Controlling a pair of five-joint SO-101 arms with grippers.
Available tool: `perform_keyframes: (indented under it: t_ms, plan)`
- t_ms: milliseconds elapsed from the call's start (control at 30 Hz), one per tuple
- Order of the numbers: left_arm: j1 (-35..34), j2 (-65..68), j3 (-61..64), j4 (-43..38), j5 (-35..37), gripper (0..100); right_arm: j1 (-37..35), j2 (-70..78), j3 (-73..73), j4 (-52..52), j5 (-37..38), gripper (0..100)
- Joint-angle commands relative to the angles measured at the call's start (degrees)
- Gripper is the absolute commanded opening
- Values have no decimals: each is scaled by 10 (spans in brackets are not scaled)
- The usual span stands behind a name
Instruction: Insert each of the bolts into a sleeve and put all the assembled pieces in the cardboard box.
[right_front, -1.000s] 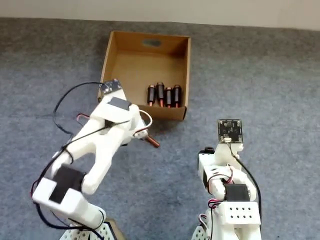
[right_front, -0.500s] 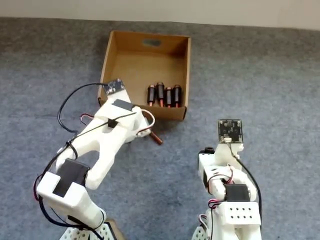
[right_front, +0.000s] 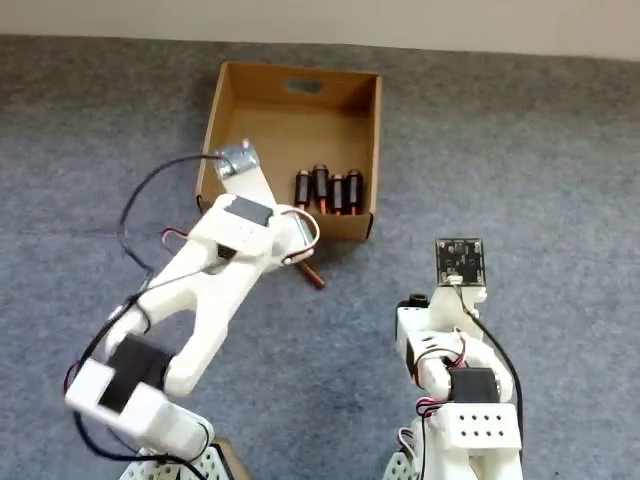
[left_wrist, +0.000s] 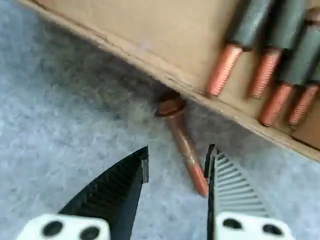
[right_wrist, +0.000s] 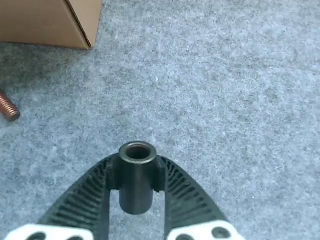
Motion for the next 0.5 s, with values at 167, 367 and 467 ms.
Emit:
perform_keyframes:
  t_ms: [167,367,467]
  plan:
    - [9,65,-21,-50,3,197,3,-5,-3,-12,-4,6]
    - [5,20,-17,-11,0,14,3,-5,-3,-12,-4,6]
    - [4,10,-15,-3,-11,19,3,-5,-3,-12,-4,6]
